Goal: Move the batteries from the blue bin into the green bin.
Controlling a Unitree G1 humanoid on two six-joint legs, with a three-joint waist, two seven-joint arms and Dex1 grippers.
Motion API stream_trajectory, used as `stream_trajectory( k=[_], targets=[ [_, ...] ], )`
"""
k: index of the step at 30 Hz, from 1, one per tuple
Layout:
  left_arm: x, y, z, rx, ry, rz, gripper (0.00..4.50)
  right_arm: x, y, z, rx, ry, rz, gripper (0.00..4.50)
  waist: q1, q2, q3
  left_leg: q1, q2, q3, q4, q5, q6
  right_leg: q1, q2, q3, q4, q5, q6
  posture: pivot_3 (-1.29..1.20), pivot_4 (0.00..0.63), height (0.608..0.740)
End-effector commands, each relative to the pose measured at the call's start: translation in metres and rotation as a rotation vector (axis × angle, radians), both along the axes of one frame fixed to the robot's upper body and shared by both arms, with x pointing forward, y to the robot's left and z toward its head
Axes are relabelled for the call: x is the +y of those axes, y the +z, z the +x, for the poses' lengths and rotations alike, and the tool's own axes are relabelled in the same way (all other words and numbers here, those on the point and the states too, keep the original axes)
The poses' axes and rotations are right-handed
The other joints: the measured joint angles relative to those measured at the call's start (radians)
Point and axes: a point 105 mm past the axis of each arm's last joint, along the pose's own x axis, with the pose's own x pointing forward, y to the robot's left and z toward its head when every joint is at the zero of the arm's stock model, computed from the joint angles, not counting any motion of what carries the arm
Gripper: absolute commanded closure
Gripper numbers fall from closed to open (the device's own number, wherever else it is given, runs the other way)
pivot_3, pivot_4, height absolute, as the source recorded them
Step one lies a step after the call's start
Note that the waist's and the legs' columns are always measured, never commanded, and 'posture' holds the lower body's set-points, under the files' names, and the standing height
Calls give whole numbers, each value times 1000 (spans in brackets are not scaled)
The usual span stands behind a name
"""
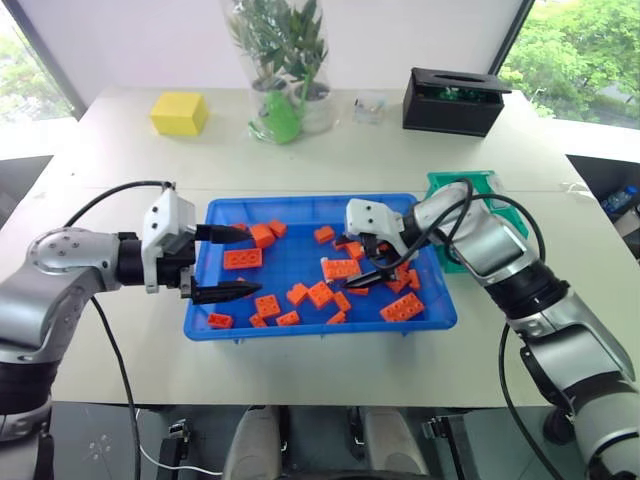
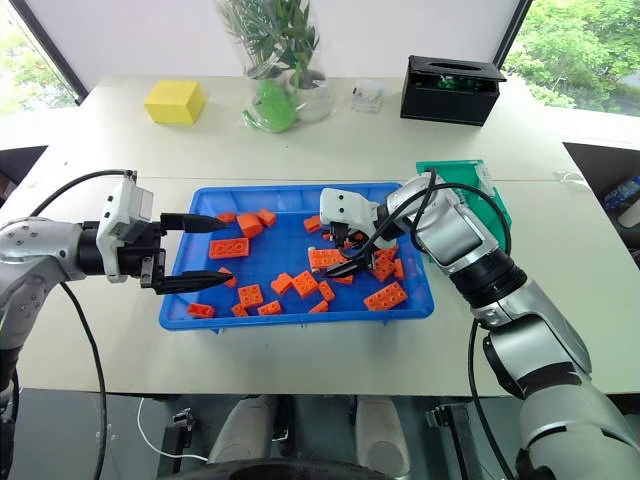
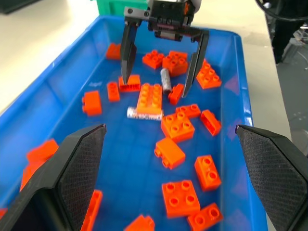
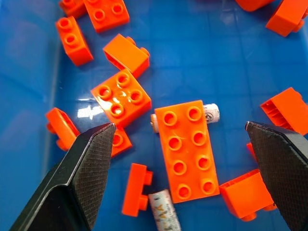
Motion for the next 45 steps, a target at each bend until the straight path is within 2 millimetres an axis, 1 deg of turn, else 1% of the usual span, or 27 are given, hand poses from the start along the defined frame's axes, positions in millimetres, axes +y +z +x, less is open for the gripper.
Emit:
stream_trajectory(
  k=[1,3,5,7,10,11,14,16,18,20,22,24,25,27,28,30,31,34,36,39,42,45],
  targets=[
    [-4,10,-6,-42,-15,-9,0,6,6,10,-48,0,10,48,-1,0,0,0,0,0,0,0,0,0,0,0,0,0,0,0,150,736],
    [-4,11,-7,-44,-12,-10,0,5,3,12,-43,-6,9,48,-2,0,0,0,0,0,0,0,0,0,0,0,0,0,0,0,150,736],
    [-3,14,-5,-49,-3,-12,0,4,1,14,-37,-14,11,547,0,0,0,0,0,0,0,0,0,0,0,0,0,0,0,0,150,736],
    [-2,15,-4,-51,-1,-14,0,3,0,18,-41,-30,18,1376,-1,0,0,0,0,0,0,0,0,0,0,0,0,0,0,0,150,736],
    [-3,17,-3,-53,-4,-15,0,3,-1,21,-45,-47,29,2938,-2,0,0,0,0,0,0,0,0,0,0,0,0,0,0,0,150,736],
    [-3,17,-2,-54,-5,-15,0,3,-1,22,-44,-52,33,3309,-3,0,0,0,0,0,0,0,0,0,0,0,0,0,0,0,150,736],
    [-4,17,-1,-56,-9,-15,0,3,2,22,-42,-62,48,3350,-3,0,0,0,0,0,0,0,0,0,0,0,0,0,0,0,150,736],
    [-4,18,0,-56,-10,-16,0,5,9,22,-49,-65,67,3350,-3,0,0,0,0,0,0,0,0,0,0,0,0,0,1,0,150,736],
    [-3,17,1,-56,-10,-17,0,11,22,22,-64,-62,102,3350,-3,0,0,0,0,0,0,0,0,0,0,0,0,0,1,0,150,736],
    [-3,17,2,-56,-10,-17,0,27,37,20,-67,-49,164,3350,-6,0,0,0,0,0,0,0,0,0,0,0,0,1,1,0,150,736],
    [-2,17,3,-56,-10,-19,0,46,45,17,-56,-34,215,3350,-8,0,0,0,0,0,0,0,0,0,0,0,1,1,2,0,150,736],
    [-4,17,5,-60,-11,-24,0,68,44,11,-50,-5,240,3350,-9,0,0,1,0,0,0,0,0,0,1,0,1,2,3,0,150,736],
    [-5,17,6,-61,-12,-30,0,81,41,7,-52,16,241,3350,-7,0,0,1,1,0,0,0,0,0,2,0,1,2,3,0,150,736],
    [-8,16,7,-59,-19,-36,0,98,34,0,-57,44,233,3350,-6,0,0,1,1,0,-1,0,0,0,2,-1,2,2,3,0,150,736],
    [-9,16,6,-58,-24,-37,0,105,32,-3,-54,50,236,3350,-5,0,0,0,1,0,-1,0,0,0,2,-1,2,2,3,0,150,736],
    [-10,15,5,-59,-28,-36,0,111,33,-5,-54,47,244,3350,0,0,0,0,0,0,0,0,0,0,1,-1,1,2,3,0,150,736],
    [-10,16,5,-61,-25,-37,0,110,35,-4,-57,41,252,3350,2,0,0,0,0,0,0,0,0,0,0,-1,1,2,3,0,150,736],
    [-5,18,7,-68,-9,-34,0,99,40,1,-76,26,246,3350,3,-1,-1,-1,0,0,1,0,0,1,-2,-1,1,1,1,0,150,736],
    [-3,18,7,-68,-4,-33,0,82,39,4,-82,16,209,3350,1,-1,-1,-1,-1,0,1,0,0,1,-2,-1,0,0,1,0,150,736],
    [-3,16,6,-67,-3,-31,0,53,30,10,-88,-12,137,3350,0,-1,-1,-1,-1,0,1,0,0,1,-2,-1,0,1,1,0,150,736],
    [-4,15,5,-67,-4,-30,0,36,20,14,-86,-39,101,3350,-5,-1,-1,0,-1,0,0,0,0,1,0,-2,0,1,1,0,150,736],
    [-4,15,6,-67,-3,-33,0,21,6,11,-66,-39,61,2507,-8,-1,0,0,0,0,-1,0,0,0,1,-2,1,1,2,0,150,736]
  ],
)
